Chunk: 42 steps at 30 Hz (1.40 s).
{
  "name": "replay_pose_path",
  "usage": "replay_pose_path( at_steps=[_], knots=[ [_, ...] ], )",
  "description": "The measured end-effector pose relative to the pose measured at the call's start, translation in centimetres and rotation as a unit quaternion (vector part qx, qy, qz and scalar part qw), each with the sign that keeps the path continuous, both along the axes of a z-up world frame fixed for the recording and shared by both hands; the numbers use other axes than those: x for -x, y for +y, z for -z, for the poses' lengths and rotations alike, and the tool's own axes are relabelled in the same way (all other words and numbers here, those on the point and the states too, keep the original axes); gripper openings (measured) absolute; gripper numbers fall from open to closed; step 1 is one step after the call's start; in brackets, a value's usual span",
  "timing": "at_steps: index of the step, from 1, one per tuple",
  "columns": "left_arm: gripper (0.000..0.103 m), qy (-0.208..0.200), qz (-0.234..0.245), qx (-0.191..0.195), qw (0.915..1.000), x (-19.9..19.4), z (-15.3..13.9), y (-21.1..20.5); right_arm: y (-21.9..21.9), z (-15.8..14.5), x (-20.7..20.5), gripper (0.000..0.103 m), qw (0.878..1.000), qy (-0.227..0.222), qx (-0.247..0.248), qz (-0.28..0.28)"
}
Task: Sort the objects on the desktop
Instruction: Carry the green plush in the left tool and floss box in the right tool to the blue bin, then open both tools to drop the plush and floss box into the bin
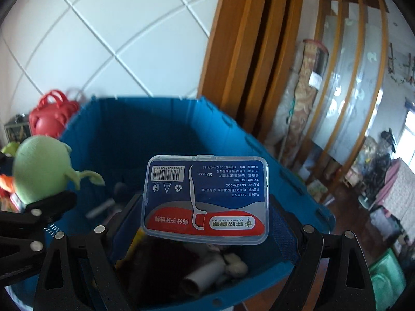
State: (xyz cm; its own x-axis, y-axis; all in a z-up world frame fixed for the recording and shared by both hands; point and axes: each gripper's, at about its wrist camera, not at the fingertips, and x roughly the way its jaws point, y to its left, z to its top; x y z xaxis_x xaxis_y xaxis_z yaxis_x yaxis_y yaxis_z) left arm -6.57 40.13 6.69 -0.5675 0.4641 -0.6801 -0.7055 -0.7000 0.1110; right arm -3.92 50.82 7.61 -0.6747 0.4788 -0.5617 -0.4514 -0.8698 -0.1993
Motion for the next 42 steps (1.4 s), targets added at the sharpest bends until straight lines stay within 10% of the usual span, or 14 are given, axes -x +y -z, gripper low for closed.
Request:
replay_pose_path(
  at_steps=[27, 42],
  knots=[
    [0.08, -0.02, -0.001, 0.0, 0.9998, -0.2, 0.2, 0.2, 1.9, 1.9, 0.5, 0.099, 0.995, -0.072, -0.061, 0.024],
    [0.08, 0.03, -0.093, -0.099, 0.9903, 1.8, -2.2, -13.0, -7.0, -3.4, -0.5, 0.103, 0.997, 0.036, -0.026, -0.064]
  ],
)
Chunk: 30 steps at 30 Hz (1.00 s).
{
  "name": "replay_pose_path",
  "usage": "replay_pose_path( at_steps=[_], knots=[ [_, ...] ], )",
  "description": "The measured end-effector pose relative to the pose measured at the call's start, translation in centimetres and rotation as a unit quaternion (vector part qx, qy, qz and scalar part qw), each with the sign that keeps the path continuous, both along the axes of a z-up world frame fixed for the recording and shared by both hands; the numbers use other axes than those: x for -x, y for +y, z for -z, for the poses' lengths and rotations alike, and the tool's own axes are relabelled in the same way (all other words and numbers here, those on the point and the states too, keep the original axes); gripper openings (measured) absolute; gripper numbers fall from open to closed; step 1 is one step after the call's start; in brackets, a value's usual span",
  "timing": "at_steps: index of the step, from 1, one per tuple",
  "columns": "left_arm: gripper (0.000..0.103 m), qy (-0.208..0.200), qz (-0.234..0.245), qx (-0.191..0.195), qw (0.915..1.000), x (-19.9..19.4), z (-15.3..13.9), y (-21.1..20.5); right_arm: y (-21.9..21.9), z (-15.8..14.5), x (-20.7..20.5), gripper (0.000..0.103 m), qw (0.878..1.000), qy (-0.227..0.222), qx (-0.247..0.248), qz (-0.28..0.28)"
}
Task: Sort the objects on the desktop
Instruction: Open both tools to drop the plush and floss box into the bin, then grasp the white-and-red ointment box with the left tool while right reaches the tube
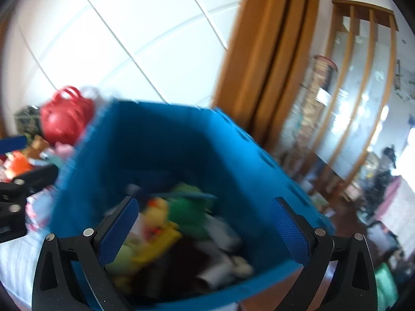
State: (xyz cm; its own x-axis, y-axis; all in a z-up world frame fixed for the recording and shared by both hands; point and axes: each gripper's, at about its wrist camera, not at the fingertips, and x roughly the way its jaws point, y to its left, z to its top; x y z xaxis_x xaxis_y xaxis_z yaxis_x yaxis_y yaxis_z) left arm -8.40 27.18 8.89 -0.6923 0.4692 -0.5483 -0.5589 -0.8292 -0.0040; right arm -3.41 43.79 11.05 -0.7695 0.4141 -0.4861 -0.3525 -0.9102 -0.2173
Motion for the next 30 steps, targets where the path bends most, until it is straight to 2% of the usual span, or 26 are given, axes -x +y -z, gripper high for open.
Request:
replay_pose_path(
  at_steps=[5, 9, 13, 19, 25, 30],
  knots=[
    [0.08, -0.036, -0.052, 0.003, 0.998, 3.0, 1.6, -7.3, -5.9, -1.0, 2.8, 0.103, 0.998, 0.014, 0.004, -0.058],
    [0.08, -0.047, -0.1, 0.011, 0.9938, 4.8, 3.3, -13.6, -11.1, -0.9, 4.9, 0.103, 0.993, 0.02, 0.017, -0.116],
    [0.08, -0.055, -0.167, 0.025, 0.984, 6.6, 5.5, -20.1, -15.7, 0.2, 7.1, 0.103, 0.986, 0.009, 0.041, -0.162],
    [0.08, -0.107, -0.235, 0.047, 0.965, 9.7, 10.6, -28.1, -20.9, 3.8, 10.4, 0.103, 0.975, -0.028, 0.073, -0.207],
    [0.08, -0.158, -0.262, 0.072, 0.9494, 11.4, 16.5, -32.0, -22.4, 8.9, 13.4, 0.103, 0.965, -0.079, 0.117, -0.221],
    [0.08, -0.214, -0.26, 0.089, 0.9375, 12.9, 21.2, -31.9, -22.8, 13.7, 15.6, 0.103, 0.958, -0.136, 0.127, -0.217]
  ],
)
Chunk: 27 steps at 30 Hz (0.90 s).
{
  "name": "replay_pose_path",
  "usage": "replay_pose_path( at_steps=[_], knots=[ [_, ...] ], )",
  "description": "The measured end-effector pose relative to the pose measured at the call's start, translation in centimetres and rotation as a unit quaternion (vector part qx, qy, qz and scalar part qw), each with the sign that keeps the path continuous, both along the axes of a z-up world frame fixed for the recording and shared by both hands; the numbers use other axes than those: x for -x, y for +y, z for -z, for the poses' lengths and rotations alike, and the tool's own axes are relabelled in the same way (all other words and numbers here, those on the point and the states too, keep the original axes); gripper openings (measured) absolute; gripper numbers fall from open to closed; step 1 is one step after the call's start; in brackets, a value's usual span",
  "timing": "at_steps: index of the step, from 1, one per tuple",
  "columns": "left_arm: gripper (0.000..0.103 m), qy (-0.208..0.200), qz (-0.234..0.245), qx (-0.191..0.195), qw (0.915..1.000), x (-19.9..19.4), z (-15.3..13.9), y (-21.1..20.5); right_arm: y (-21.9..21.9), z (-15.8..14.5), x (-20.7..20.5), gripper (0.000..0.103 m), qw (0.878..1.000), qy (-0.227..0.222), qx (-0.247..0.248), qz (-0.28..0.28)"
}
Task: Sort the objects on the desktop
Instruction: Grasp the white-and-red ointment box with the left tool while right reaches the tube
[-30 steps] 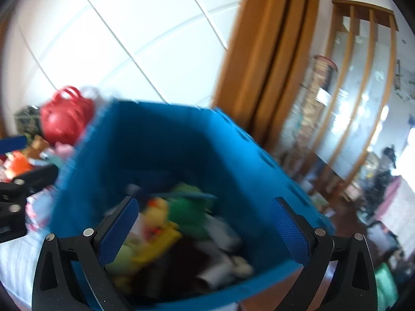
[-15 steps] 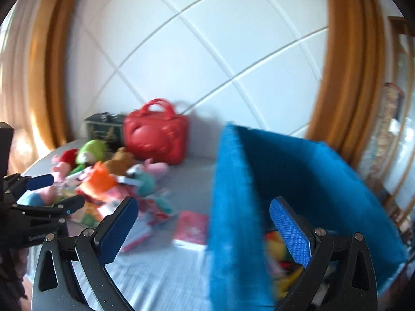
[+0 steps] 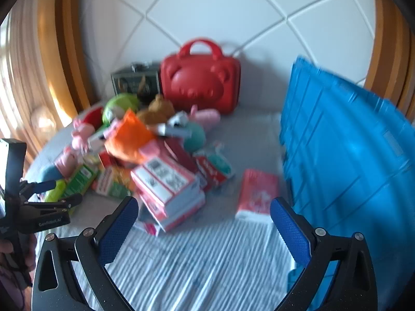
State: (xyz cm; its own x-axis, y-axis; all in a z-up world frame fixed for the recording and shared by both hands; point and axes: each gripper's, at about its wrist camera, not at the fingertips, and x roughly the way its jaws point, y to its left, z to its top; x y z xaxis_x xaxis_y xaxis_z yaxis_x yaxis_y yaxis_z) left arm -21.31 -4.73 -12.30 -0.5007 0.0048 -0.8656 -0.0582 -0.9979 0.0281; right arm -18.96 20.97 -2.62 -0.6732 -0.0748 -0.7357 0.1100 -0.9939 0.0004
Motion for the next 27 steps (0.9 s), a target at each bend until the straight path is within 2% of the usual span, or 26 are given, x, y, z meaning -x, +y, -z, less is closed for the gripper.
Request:
replay_pose_path(
  at_steps=[8, 10, 14, 17, 18, 22, 27],
  knots=[
    [0.08, -0.036, 0.021, 0.0, 0.9991, 3.1, 5.4, 3.1, 0.3, 6.6, 1.3, 0.103, 0.998, -0.06, -0.025, -0.006],
    [0.072, -0.042, 0.027, -0.003, 0.9987, 4.1, 6.7, 4.0, 0.7, 7.7, 1.6, 0.103, 0.997, -0.072, -0.02, -0.005],
    [0.069, -0.051, 0.037, -0.002, 0.998, 6.0, 9.2, 5.7, 1.5, 9.5, 2.3, 0.103, 0.996, -0.089, -0.012, -0.006],
    [0.042, -0.073, 0.039, -0.018, 0.9964, 7.2, 11.2, 6.3, 1.5, 10.2, 3.1, 0.103, 0.996, -0.091, -0.008, -0.014],
    [0.029, -0.079, 0.039, -0.025, 0.9958, 7.5, 11.6, 6.3, 1.4, 10.4, 3.2, 0.103, 0.996, -0.091, -0.006, -0.016],
    [0.029, -0.067, 0.039, -0.031, 0.9965, 6.9, 11.2, 5.9, 0.8, 11.5, 3.7, 0.103, 0.994, -0.105, 0.01, -0.03],
    [0.029, -0.052, 0.029, -0.028, 0.9978, 3.5, 9.4, 3.3, -2.0, 13.5, 4.1, 0.103, 0.987, -0.141, 0.04, -0.069]
  ],
)
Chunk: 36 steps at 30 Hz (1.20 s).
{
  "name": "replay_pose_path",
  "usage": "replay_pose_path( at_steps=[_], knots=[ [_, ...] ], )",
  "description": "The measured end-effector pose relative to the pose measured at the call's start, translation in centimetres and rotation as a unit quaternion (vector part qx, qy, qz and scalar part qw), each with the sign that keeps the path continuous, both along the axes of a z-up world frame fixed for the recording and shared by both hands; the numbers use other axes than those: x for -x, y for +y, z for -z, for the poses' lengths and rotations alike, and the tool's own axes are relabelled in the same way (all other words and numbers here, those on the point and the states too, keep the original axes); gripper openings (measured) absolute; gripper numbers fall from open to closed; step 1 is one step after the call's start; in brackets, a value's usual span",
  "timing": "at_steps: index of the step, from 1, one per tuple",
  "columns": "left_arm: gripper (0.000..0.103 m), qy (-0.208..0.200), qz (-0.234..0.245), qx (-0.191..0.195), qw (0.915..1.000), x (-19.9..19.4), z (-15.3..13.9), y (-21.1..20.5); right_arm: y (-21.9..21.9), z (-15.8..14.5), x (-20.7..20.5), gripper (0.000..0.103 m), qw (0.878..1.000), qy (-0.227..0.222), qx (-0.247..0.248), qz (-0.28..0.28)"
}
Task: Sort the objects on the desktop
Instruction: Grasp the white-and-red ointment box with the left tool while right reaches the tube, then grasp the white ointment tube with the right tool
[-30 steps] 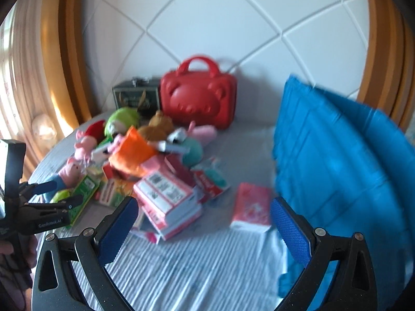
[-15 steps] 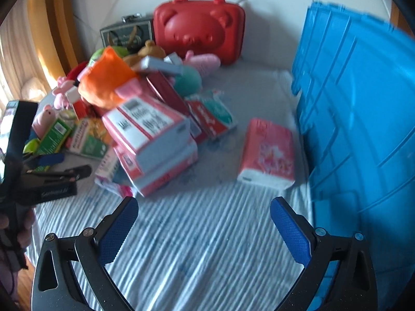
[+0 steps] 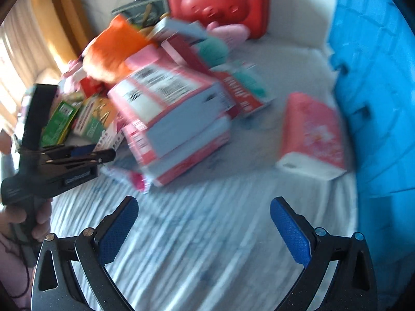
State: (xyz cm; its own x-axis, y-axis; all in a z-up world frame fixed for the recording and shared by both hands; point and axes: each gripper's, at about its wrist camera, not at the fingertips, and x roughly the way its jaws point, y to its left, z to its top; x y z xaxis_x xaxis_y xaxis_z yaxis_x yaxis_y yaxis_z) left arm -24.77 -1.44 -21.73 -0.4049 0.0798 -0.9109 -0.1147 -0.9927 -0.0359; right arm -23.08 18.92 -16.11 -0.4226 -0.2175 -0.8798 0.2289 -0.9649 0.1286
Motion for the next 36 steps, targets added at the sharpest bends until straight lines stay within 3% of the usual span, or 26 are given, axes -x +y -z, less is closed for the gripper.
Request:
replay_pose_path(
  at_steps=[2, 4, 6, 8, 15, 21, 22, 26, 30, 34, 36],
  knots=[
    [0.029, -0.002, 0.0, 0.004, 1.0, -1.9, -0.3, -1.1, -1.8, 0.7, 0.0, 0.103, 1.0, -0.008, 0.015, -0.019],
    [0.029, -0.004, 0.001, 0.018, 0.9998, -3.6, -0.3, -1.8, -3.4, 1.0, 0.0, 0.095, 0.999, -0.009, 0.014, -0.037],
    [0.029, -0.003, -0.006, 0.048, 0.9988, -4.9, 0.1, -2.5, -5.4, 1.4, 0.1, 0.072, 0.998, -0.012, 0.008, -0.063],
    [0.029, -0.018, -0.014, 0.045, 0.9987, -5.7, 0.7, -3.6, -7.2, 2.0, 0.3, 0.062, 0.996, -0.017, 0.003, -0.085],
    [0.029, -0.005, -0.032, 0.022, 0.9992, -6.0, -0.4, -5.4, -11.5, 4.0, 2.2, 0.062, 0.991, -0.007, -0.033, -0.131],
    [0.036, -0.036, -0.047, 0.008, 0.9982, -3.8, 1.7, -6.0, -12.7, 5.8, 3.4, 0.064, 0.988, -0.01, -0.065, -0.138],
    [0.036, -0.024, -0.048, 0.003, 0.9985, -3.8, 1.5, -6.0, -12.9, 5.9, 3.3, 0.064, 0.988, -0.015, -0.067, -0.14],
    [0.036, -0.027, -0.038, 0.011, 0.9989, -4.0, 1.5, -5.5, -13.4, 5.9, 2.3, 0.039, 0.985, -0.043, -0.06, -0.155],
    [0.036, -0.03, -0.041, 0.008, 0.9987, -4.4, 1.2, -5.4, -14.2, 5.8, 2.8, 0.04, 0.986, -0.034, -0.065, -0.153],
    [0.028, -0.031, -0.046, 0.003, 0.9984, -4.8, 0.9, -5.4, -14.7, 6.1, 4.2, 0.039, 0.989, -0.036, -0.053, -0.13],
    [0.028, -0.033, -0.045, -0.004, 0.9984, -5.0, 0.7, -5.3, -15.1, 6.2, 4.3, 0.018, 0.989, -0.029, -0.073, -0.124]
  ],
)
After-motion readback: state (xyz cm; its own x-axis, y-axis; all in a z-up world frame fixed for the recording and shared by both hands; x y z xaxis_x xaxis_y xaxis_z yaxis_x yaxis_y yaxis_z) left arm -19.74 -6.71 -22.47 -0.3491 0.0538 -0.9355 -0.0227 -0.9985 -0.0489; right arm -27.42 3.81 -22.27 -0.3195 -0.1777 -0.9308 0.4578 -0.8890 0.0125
